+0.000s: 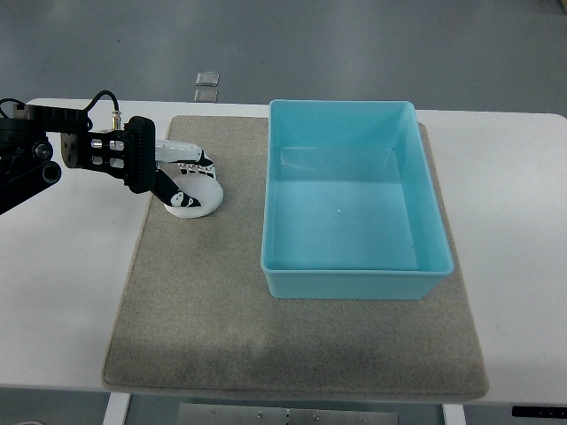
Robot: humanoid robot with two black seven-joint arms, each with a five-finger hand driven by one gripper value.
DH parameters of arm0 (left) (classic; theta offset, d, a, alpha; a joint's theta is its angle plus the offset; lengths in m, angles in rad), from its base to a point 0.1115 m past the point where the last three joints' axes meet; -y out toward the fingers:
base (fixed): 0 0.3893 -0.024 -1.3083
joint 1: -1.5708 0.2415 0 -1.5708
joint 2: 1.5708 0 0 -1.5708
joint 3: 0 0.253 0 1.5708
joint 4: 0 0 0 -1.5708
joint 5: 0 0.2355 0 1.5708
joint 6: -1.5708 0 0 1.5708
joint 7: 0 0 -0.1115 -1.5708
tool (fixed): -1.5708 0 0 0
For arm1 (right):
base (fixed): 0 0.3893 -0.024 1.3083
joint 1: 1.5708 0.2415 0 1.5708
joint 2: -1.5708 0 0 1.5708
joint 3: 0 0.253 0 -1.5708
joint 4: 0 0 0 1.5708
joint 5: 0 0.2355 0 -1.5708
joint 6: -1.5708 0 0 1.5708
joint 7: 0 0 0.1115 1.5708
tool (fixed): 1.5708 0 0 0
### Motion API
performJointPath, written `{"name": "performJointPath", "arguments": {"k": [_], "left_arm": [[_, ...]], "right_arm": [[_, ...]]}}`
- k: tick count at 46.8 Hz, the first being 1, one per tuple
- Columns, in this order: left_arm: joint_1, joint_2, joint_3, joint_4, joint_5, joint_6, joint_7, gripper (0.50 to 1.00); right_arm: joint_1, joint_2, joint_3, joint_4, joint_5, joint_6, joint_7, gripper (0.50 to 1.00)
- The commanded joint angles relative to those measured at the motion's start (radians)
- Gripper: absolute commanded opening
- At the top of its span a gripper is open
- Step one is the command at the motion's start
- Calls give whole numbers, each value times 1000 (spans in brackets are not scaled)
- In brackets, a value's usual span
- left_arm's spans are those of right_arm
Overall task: Place white toy into blue box with left hand
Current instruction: 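Close the left hand fingers around the white rabbit toy, then lift the toy and carry it with the left hand over the blue box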
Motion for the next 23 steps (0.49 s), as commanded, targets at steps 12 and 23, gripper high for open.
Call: {"name": "performJointPath", "arguments": {"k": [12,23], "left_arm": [[-37,-6,-14,-3,-6,73,0,578],[-68,-44,-48,-11,-19,208,0,593]], "right_arm": [[0,0,0,0,0,0,0,936],[0,0,0,0,0,0,0,936]]}}
